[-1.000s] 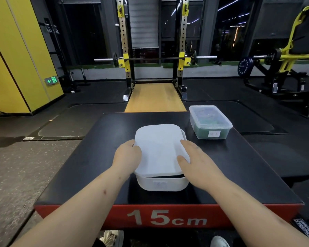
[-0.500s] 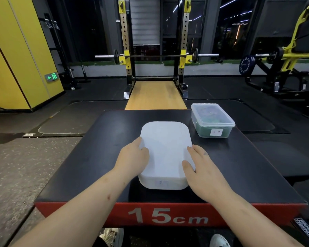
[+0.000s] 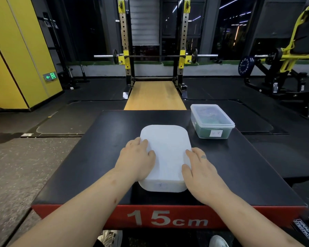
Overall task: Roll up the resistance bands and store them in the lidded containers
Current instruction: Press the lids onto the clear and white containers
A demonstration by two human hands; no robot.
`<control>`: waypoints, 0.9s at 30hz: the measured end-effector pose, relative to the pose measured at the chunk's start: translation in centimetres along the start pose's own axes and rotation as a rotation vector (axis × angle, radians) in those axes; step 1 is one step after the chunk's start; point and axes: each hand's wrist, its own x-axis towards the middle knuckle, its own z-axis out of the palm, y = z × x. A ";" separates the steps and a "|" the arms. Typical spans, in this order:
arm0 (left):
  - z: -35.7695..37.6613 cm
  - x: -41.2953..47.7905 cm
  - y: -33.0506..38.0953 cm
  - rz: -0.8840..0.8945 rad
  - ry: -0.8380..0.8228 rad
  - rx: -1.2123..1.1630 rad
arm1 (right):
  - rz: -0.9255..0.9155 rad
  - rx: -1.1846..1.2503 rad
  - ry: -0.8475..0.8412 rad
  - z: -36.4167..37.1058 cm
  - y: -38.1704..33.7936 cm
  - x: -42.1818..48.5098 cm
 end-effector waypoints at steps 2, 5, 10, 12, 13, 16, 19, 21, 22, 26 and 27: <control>-0.5 0.1 0.4 -0.011 -0.028 0.082 | -0.006 -0.048 0.035 -0.6 -0.6 1.1; -1.3 0.5 1.2 -0.022 -0.059 0.117 | -0.036 -0.093 0.031 -0.6 -1.8 2.7; -0.8 0.8 1.3 -0.057 -0.150 -0.044 | -0.040 -0.107 -0.041 0.4 -1.5 3.6; -0.4 0.8 1.1 -0.057 -0.177 -0.050 | -0.047 -0.111 -0.052 0.9 -1.0 3.8; -0.2 0.8 1.1 -0.050 -0.181 -0.040 | -0.046 -0.111 -0.057 1.0 -0.9 3.9; 0.0 0.8 1.2 -0.034 -0.172 -0.019 | -0.044 -0.123 -0.066 1.1 -0.7 4.1; -0.1 0.9 1.2 -0.028 -0.154 -0.012 | -0.045 -0.136 -0.084 1.0 -0.9 4.2; -0.2 0.9 1.3 -0.021 -0.148 -0.011 | -0.046 -0.144 -0.088 0.8 -0.9 4.3; -0.3 0.9 1.4 -0.017 -0.139 -0.005 | -0.045 -0.146 -0.089 0.8 -1.0 4.4; -0.8 1.3 1.5 -0.017 -0.088 0.076 | -0.029 -0.130 -0.082 0.3 -1.2 4.7; -1.0 1.5 1.5 -0.026 -0.071 0.070 | -0.026 -0.124 -0.065 0.1 -1.3 5.0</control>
